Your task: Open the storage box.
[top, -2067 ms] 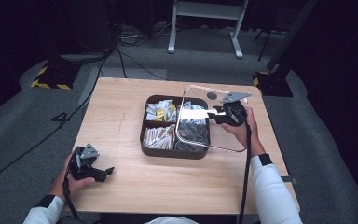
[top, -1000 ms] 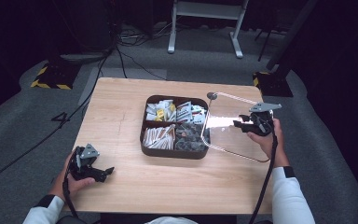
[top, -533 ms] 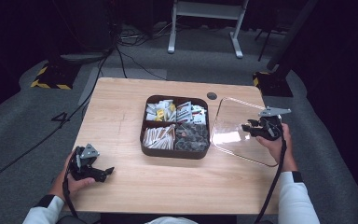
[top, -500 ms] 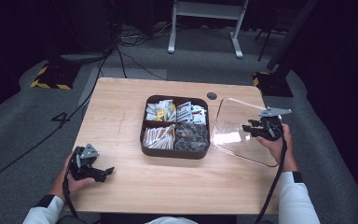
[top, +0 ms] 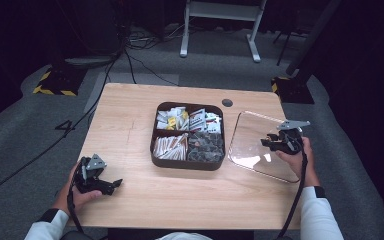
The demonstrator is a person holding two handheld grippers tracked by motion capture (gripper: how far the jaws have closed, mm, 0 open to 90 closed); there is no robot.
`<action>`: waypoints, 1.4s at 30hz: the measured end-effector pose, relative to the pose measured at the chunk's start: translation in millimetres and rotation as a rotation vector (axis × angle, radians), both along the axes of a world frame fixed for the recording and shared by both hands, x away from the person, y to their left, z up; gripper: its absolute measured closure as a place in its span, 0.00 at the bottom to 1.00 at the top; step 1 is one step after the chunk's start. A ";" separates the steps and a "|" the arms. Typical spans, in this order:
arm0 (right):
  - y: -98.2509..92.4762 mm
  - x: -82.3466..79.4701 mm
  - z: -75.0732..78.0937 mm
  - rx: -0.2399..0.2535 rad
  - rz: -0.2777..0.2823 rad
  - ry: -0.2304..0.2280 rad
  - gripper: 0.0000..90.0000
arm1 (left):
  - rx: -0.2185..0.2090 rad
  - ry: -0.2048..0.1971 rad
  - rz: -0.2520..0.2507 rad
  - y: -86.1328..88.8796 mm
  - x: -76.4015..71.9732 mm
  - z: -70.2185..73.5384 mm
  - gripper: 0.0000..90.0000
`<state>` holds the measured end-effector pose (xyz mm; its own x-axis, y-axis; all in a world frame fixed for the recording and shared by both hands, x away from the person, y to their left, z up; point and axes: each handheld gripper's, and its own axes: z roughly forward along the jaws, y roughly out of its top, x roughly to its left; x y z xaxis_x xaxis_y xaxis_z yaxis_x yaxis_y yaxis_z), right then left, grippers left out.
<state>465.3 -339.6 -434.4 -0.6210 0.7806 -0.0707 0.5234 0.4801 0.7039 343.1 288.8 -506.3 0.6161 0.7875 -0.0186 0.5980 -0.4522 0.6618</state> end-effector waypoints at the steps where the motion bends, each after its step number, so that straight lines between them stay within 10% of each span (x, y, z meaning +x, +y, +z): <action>1: 0.2 0.7 -1.7 -0.002 0.001 0.003 0.66 | 0.001 0.000 -0.001 0.1 0.0 0.0 0.01; 11: 10.4 8.2 -20.8 -0.064 0.006 0.048 0.66 | 0.000 0.000 0.000 0.0 0.0 0.0 0.01; 38: 8.6 16.8 -45.6 -0.041 -0.027 0.100 0.65 | 0.000 0.000 0.000 0.0 0.0 0.0 0.01; 42: 4.6 16.6 -43.0 0.005 -0.041 0.092 0.50 | 0.001 0.000 -0.001 0.1 0.0 0.0 0.01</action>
